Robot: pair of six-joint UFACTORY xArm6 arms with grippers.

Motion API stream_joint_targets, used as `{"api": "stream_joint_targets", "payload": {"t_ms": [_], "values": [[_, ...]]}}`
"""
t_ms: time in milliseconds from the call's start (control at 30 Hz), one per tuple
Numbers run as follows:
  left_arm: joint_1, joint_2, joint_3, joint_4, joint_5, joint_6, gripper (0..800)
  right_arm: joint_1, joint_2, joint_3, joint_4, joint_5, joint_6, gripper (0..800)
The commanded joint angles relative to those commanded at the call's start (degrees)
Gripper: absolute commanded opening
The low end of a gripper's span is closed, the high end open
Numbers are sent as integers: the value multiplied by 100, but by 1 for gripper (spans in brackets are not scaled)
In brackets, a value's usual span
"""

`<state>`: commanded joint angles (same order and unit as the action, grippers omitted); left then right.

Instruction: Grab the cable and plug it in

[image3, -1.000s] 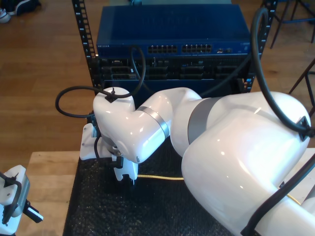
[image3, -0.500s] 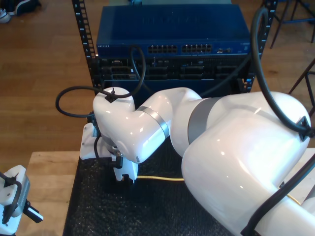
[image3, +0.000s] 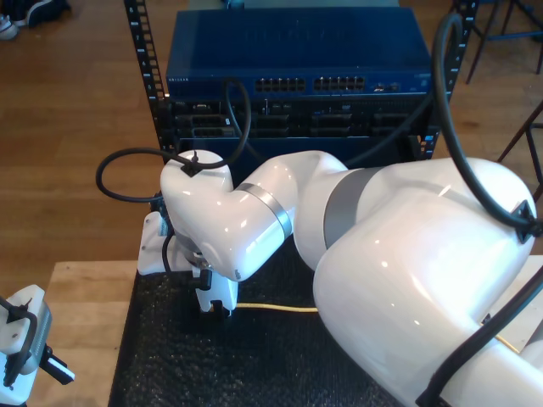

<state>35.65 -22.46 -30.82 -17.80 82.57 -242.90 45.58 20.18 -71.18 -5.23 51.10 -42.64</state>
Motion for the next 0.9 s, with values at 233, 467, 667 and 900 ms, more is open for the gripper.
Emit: {"api": "stream_joint_targets", "payload": {"t_ms": [233,467,667,900], "values": [[0,0,-18,0,35,-9,800,-176,-176,35,97,35,-554,4],[-9,0,-123,-9,193,-9,800,-607,-343,53,1143,264,-1609,3],[-9,-26,-237,-220,299,-9,800,-809,-721,237,2180,475,-2400,4],[-18,-35,-404,-527,642,0,800,-1099,-1301,651,2224,659,-2409,3]]}}
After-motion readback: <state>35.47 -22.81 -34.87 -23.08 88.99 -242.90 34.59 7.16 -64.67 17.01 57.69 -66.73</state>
